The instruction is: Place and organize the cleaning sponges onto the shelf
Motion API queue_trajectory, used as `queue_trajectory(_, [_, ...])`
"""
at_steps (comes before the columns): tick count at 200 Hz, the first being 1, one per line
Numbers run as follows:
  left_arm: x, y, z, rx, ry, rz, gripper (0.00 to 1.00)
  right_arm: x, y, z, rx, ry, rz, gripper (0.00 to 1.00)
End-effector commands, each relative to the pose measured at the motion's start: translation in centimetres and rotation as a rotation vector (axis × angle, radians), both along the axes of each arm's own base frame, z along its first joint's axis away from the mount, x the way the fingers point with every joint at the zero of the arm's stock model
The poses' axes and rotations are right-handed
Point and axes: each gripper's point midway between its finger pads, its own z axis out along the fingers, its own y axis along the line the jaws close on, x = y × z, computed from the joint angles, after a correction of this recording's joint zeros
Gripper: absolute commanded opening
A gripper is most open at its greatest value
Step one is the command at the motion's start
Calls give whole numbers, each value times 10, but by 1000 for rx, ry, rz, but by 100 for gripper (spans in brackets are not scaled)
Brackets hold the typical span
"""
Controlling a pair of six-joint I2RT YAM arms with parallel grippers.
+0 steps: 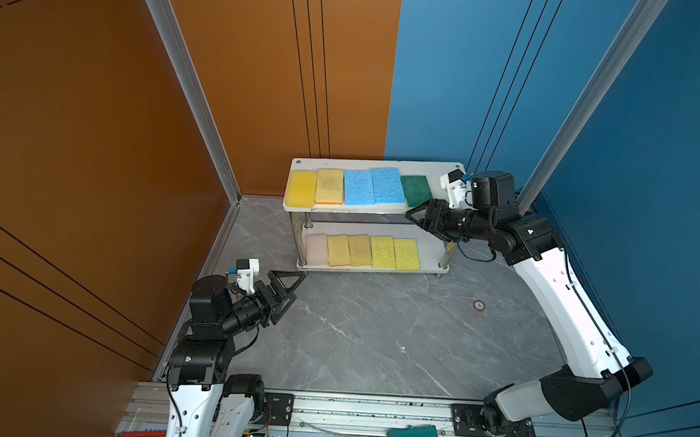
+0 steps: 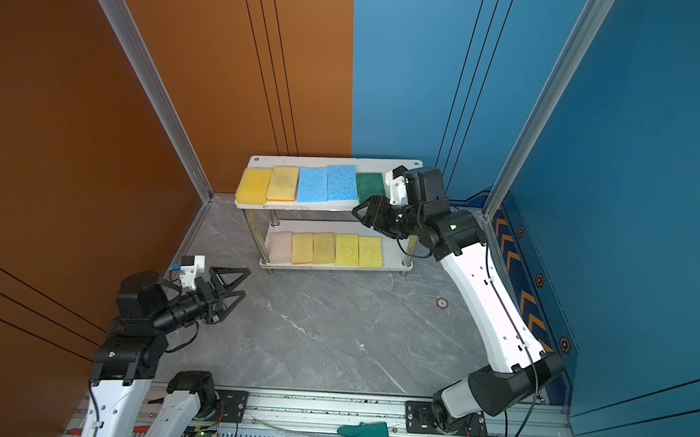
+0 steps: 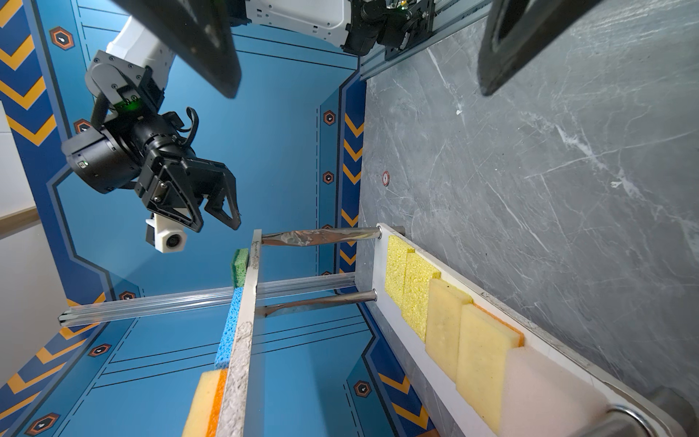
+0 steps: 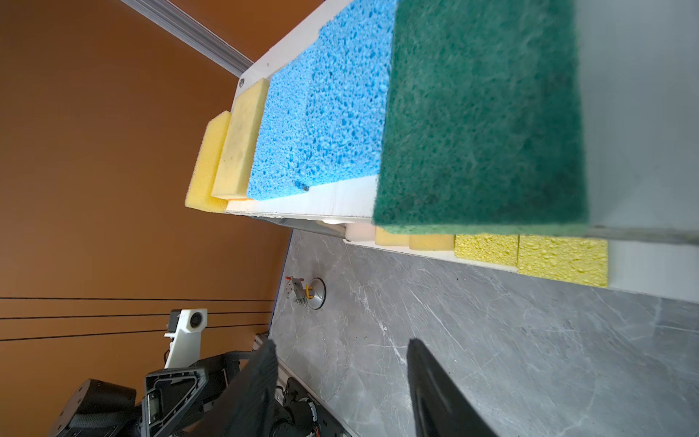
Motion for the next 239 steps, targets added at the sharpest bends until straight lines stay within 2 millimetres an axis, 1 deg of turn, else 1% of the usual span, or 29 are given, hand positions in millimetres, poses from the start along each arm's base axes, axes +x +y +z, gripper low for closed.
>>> queue_trajectory(1, [-4,0,-3,-12,7,2,98,5,7,10,13,-26,23,57])
queue_trajectory(33, [-2,1,-3,-9,9,12,98,15,11,9,13,-24,31,57])
queue_trajectory(78, [0,3,-5,-1,13,24,98,27,9,9,15,-28,26,57])
queue_trajectory(117, [2,4,-7,4,18,28,98,33,9,11,20,-32,25,57])
queue_trajectory(149, [3,4,-8,7,22,25,98,38,11,8,20,-25,28,57])
queue_trajectory(202, [4,3,-9,11,20,17,98,37,14,10,23,-28,28,57])
queue_trajectory(239, [3,2,-7,14,14,9,98,26,16,18,30,-39,29,57])
